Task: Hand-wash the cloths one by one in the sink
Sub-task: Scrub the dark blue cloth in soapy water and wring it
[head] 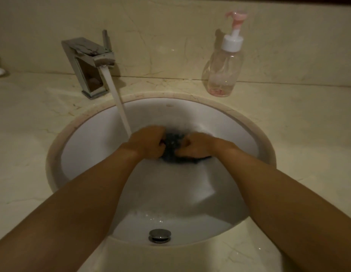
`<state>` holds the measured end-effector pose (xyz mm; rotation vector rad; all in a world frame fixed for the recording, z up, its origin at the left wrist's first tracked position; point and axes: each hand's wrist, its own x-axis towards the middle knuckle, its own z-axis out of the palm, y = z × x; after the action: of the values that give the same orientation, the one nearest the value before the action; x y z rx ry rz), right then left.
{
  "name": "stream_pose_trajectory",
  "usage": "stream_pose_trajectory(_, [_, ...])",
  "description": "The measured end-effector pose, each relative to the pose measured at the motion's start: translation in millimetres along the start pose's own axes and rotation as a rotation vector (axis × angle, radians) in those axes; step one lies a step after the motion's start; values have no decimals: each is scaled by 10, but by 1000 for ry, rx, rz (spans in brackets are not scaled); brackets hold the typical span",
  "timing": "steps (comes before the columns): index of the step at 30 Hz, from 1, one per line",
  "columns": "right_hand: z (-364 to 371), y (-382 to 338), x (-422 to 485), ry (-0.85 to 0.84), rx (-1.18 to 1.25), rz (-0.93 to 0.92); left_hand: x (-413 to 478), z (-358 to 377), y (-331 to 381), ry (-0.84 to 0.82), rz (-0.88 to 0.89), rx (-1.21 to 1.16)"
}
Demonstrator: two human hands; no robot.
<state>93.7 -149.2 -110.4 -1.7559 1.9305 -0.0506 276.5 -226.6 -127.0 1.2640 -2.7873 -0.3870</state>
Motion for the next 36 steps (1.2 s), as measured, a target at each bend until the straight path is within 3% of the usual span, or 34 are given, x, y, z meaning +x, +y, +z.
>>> stream_pose_trajectory(1, [52, -14, 1, -94, -63, 1, 3, 49, 18, -102, 1, -15])
stream_pose_trajectory(3, [95, 18, 6, -100, -197, 30, 0, 136, 28, -247, -34, 80])
stream_pose_trajectory(5, [73, 19, -9, -54, -260, 45, 17, 173, -9, -258, -71, 164])
stream_pose_trajectory(7, [50, -45, -38, -66, -283, 66, 33, 129, -30, -223, -76, 99])
stream_pose_trajectory(12, [-44, -90, -111, -190, 108, 164, 12, -4, 31, -285, -176, -204])
stream_pose_trajectory(15, [-106, -65, -89, -74, 237, 193, -15, -118, -16, -188, -188, -169])
stream_pose_trajectory(18, [-113, 41, -25, 186, -43, 106, -50, -155, -156, 86, -145, -84])
stream_pose_trajectory(20, [-119, 43, -13, 243, 31, 18, -64, -169, -194, 186, -68, -100])
stream_pose_trajectory(22, [-69, 0, -13, 60, 94, -31, -46, -144, -150, 55, 14, -148])
stream_pose_trajectory(24, [21, -33, -19, -113, -56, -30, -28, -29, -72, -166, 48, -69])
stream_pose_trajectory(25, [46, -39, -29, -120, -158, -6, -29, 12, -48, -231, 34, -44])
stream_pose_trajectory(29, [56, -60, -48, -33, -326, 62, -17, 50, -40, -256, 28, -54])
stream_pose_trajectory(34, [59, -121, -33, -125, 34, 152, 9, 27, -30, -273, -130, -161])
stream_pose_trajectory(36, [22, -70, -32, -80, 27, 167, -5, -11, -67, -221, -138, -141])
